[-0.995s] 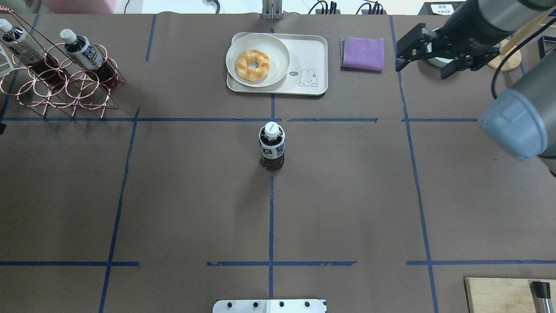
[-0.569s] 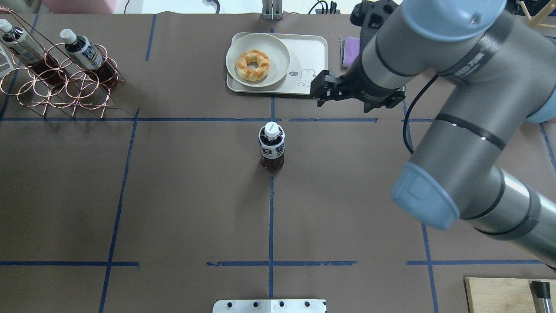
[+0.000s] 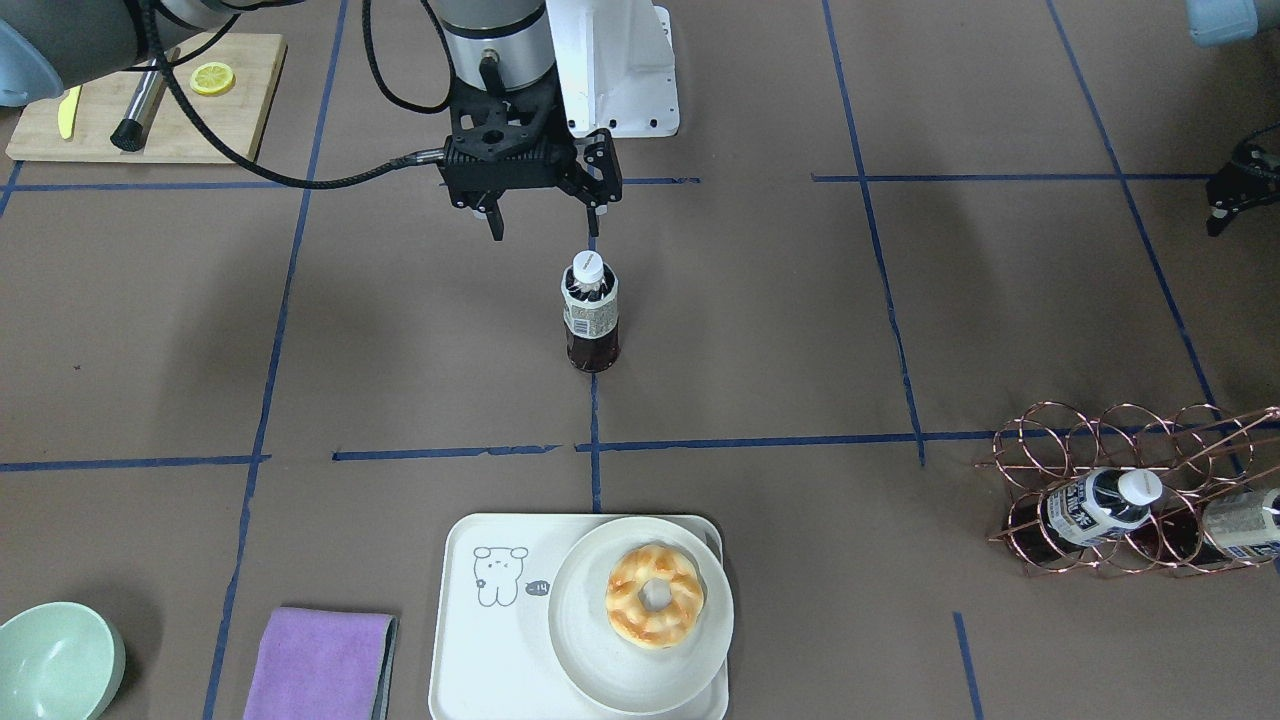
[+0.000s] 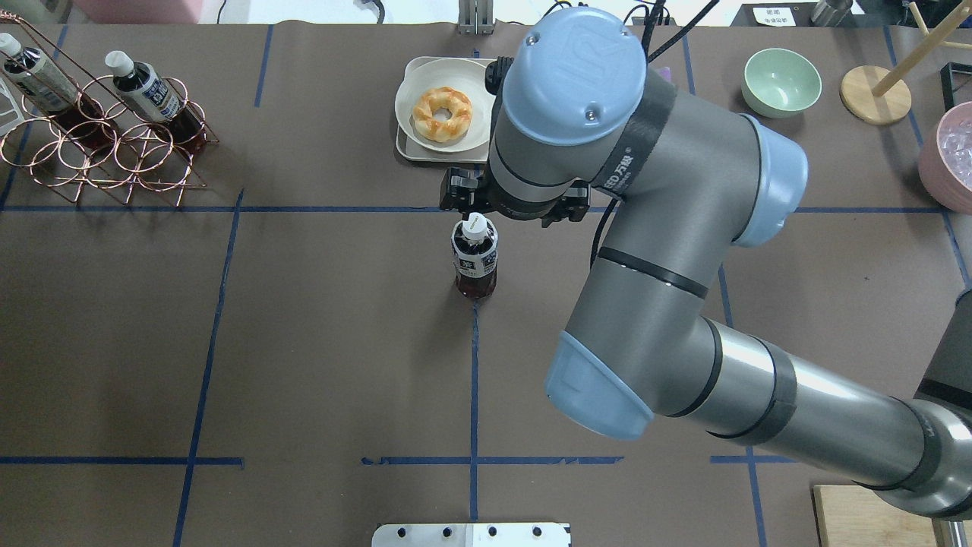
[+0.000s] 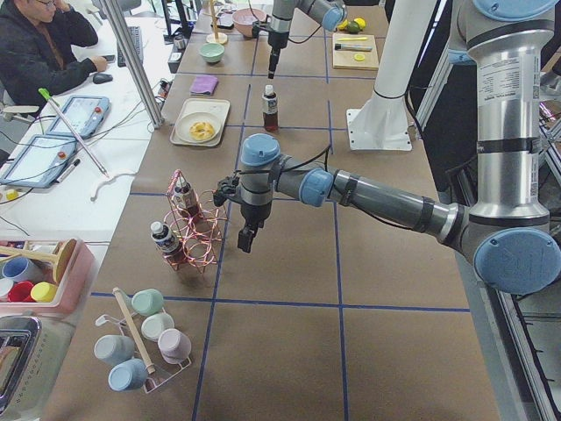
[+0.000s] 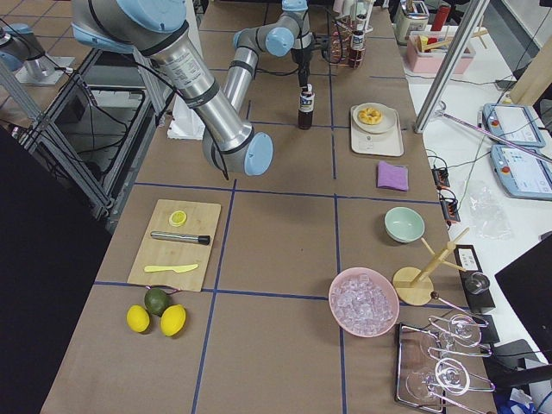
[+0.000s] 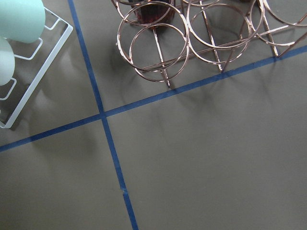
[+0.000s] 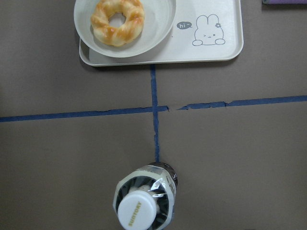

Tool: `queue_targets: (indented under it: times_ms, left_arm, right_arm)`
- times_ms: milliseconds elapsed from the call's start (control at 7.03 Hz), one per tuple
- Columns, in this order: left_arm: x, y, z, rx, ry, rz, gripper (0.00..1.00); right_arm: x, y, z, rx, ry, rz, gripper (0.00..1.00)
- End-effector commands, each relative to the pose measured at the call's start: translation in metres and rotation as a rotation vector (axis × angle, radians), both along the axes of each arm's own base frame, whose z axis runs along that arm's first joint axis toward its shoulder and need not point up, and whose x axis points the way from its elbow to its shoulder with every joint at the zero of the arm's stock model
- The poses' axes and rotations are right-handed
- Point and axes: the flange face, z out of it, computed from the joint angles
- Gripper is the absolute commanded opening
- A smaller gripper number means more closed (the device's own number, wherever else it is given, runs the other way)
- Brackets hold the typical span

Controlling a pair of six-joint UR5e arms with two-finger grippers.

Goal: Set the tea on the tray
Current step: 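Reach the right gripper to the standing tea bottle and grasp it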

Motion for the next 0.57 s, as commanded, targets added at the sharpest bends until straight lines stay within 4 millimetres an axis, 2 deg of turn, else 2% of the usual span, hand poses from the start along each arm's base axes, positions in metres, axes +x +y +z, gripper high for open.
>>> queue_targets:
  times_ms: [0, 142, 284, 427]
  left_arm:
    - [-0.002, 0.000, 0.003, -0.002, -0.002, 0.001, 1.00]
    - [-0.002, 0.000, 0.006, -0.006, -0.003, 0.001, 1.00]
    - [-0.002, 0.000, 0.009, -0.012, -0.005, 0.001, 1.00]
    - [-0.002, -0.002, 0.016, -0.019, -0.005, 0.002, 1.00]
  right_arm:
    - [-0.025, -0.002, -0.009, -0.004, 0.020, -0.010, 0.97]
    - [-0.040, -0.011, -0.016, -0.005, 0.041, -0.004, 0.93]
    - [-0.044, -0.014, -0.016, -0.005, 0.051, -0.005, 0.90]
    - [-0.045, -0.015, -0.016, 0.003, 0.055, -0.011, 0.83]
